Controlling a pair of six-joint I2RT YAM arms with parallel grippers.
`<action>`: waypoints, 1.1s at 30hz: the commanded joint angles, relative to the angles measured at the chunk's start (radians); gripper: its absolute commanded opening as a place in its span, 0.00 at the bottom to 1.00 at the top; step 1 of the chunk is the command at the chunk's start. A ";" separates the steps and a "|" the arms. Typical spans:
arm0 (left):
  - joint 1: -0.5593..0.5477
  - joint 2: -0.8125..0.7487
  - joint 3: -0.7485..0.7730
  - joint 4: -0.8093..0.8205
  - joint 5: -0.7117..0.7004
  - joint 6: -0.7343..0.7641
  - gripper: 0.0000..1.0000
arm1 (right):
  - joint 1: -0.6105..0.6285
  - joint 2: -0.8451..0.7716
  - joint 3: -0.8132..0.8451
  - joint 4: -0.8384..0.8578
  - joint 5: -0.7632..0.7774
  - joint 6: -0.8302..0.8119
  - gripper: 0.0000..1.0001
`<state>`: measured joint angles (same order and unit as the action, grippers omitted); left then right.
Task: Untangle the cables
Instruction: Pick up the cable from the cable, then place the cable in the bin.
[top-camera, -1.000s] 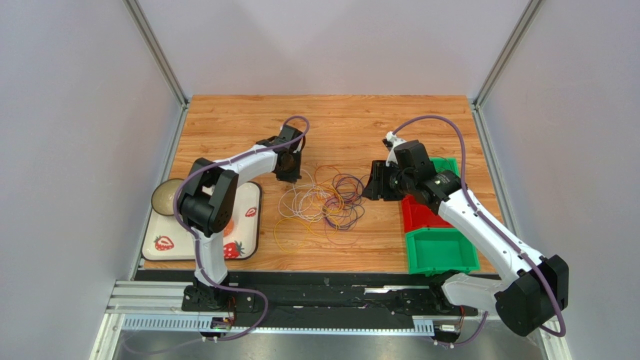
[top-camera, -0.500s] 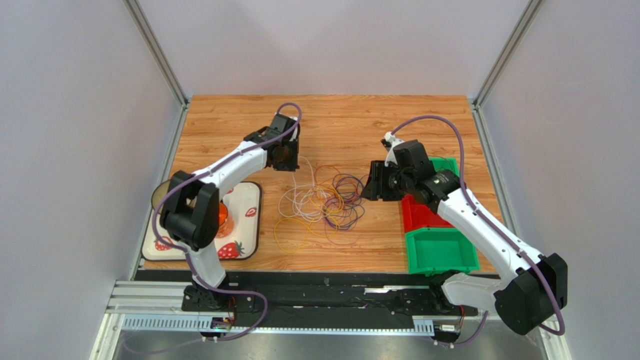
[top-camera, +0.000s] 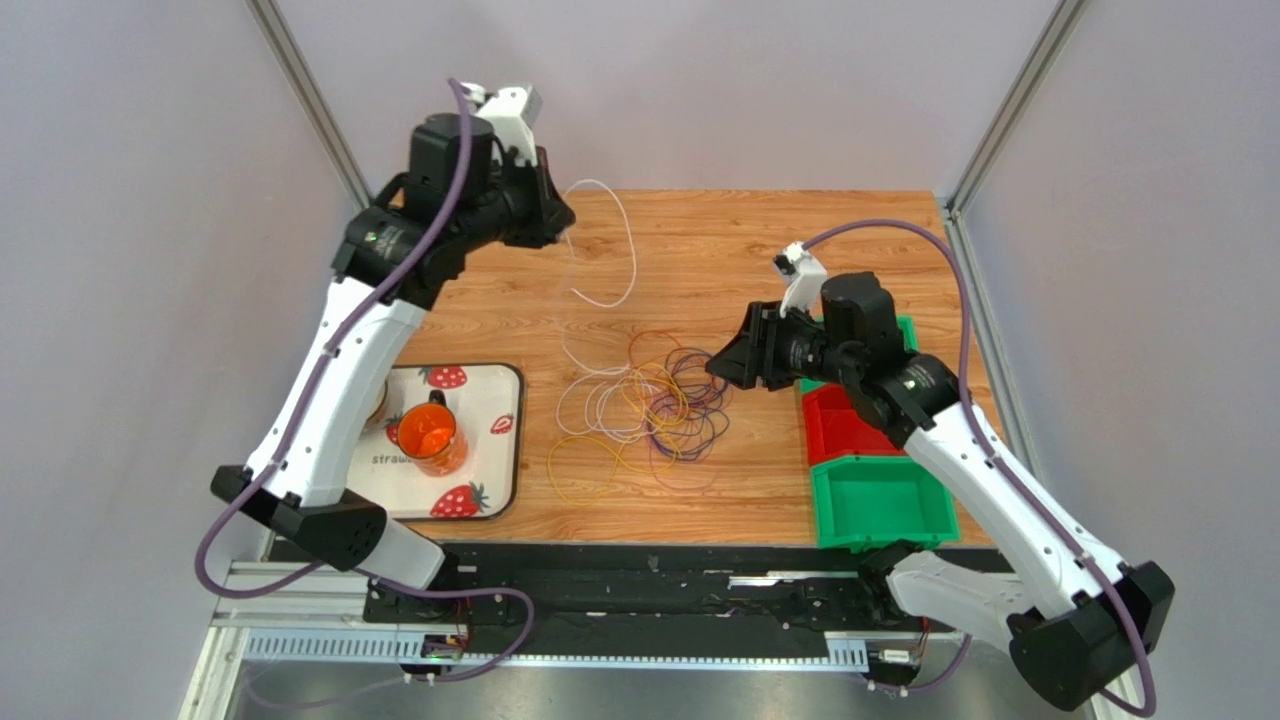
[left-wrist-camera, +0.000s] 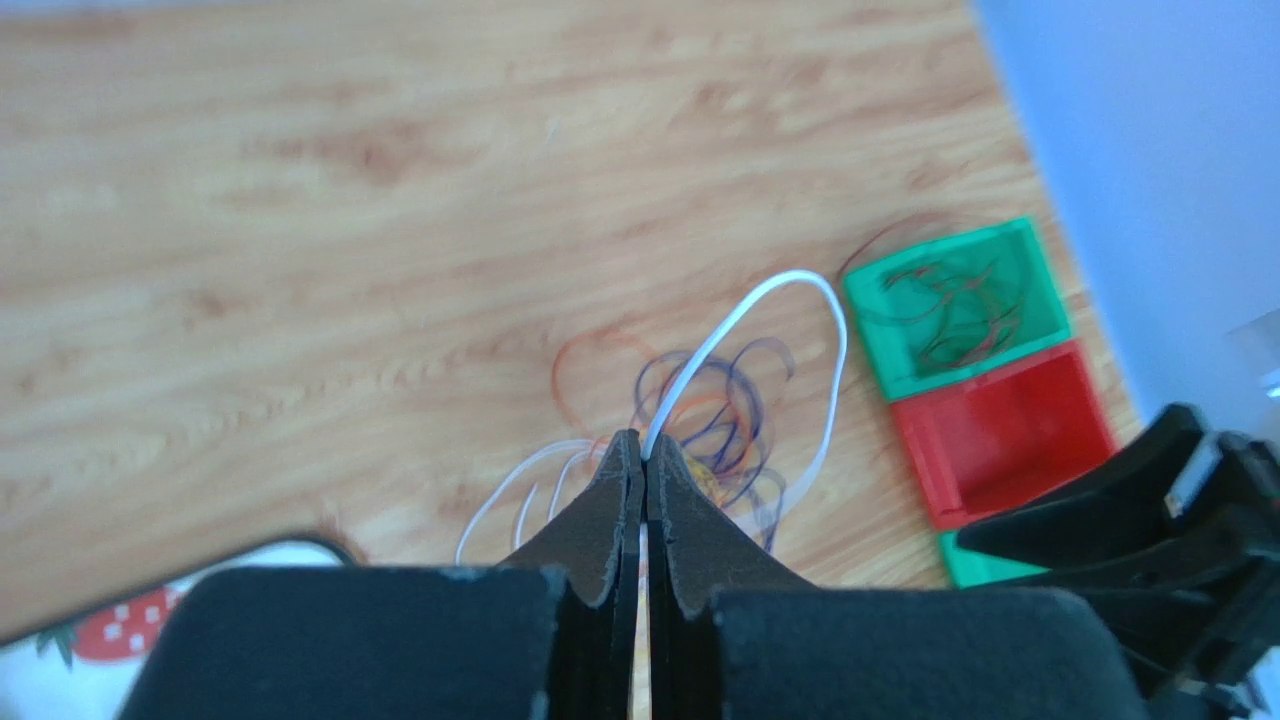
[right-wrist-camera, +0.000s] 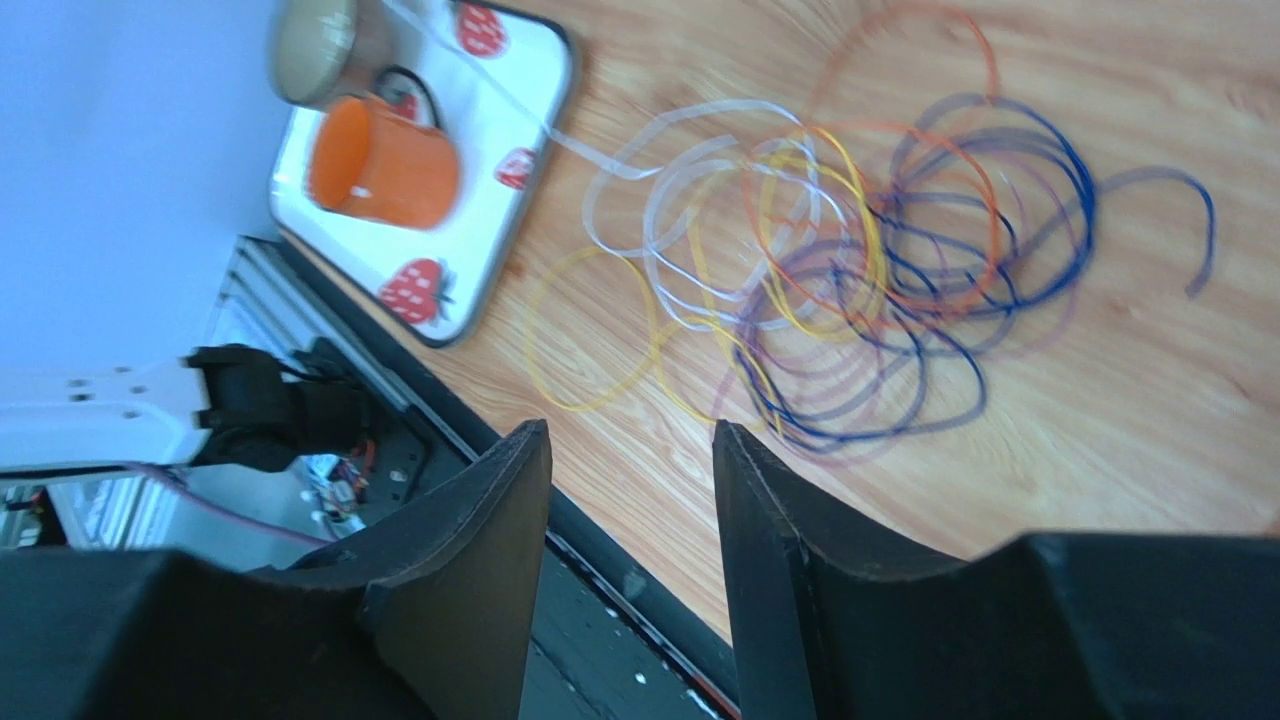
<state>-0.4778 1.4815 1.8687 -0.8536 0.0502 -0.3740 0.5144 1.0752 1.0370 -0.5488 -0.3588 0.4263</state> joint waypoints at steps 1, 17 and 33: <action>-0.001 -0.020 0.217 -0.176 0.089 0.075 0.00 | 0.006 -0.099 0.011 0.194 -0.086 0.017 0.47; -0.015 -0.184 -0.338 0.125 0.476 0.147 0.00 | 0.006 -0.230 0.061 0.274 -0.124 -0.058 0.49; -0.094 -0.179 -0.396 0.106 0.683 0.234 0.00 | 0.047 0.020 0.244 0.188 -0.399 -0.147 0.49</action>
<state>-0.5640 1.3273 1.4796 -0.7788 0.6769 -0.1780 0.5377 1.0744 1.2221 -0.3424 -0.7097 0.3149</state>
